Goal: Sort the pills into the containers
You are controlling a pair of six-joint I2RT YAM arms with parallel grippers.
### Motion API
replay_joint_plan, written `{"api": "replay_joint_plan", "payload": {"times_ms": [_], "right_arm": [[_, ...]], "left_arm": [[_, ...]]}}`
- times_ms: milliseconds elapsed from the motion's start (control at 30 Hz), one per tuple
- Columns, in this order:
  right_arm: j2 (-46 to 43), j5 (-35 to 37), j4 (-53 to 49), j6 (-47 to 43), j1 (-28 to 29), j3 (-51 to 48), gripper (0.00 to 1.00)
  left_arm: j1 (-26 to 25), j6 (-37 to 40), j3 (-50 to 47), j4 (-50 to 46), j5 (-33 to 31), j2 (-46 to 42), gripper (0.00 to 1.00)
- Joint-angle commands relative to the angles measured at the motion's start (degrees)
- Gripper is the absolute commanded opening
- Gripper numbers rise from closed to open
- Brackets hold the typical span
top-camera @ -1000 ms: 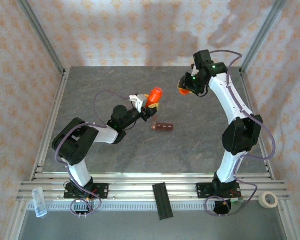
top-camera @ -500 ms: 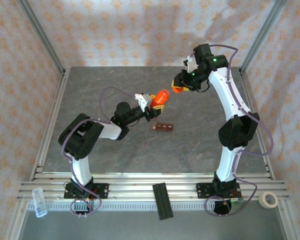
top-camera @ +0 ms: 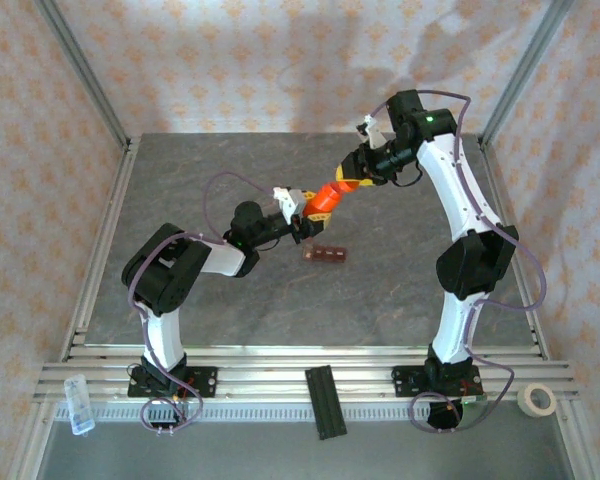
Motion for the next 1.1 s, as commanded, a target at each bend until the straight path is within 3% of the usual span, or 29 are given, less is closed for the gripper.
{"api": "replay_joint_plan", "payload": {"times_ms": [0,667,1067], "right_arm": [[-1.05,-2.2,-1.48,-1.93,0.04,0.26,0.35],[-0.42,-4.53,-0.93,-3.92,1.51,-5.08,0.34],[1.26,-5.15,-2.25,-7.02,2.33,-5.89,0.33]], "left_arm": [[0.68,1.06,1.4,2.76,2.07,0.08,0.0],[0.87,1.51,0.7,2.24,4.7,-1.85,0.0],[1.43,0.07,1.21,1.18,10.8,-2.53,0.0]]}}
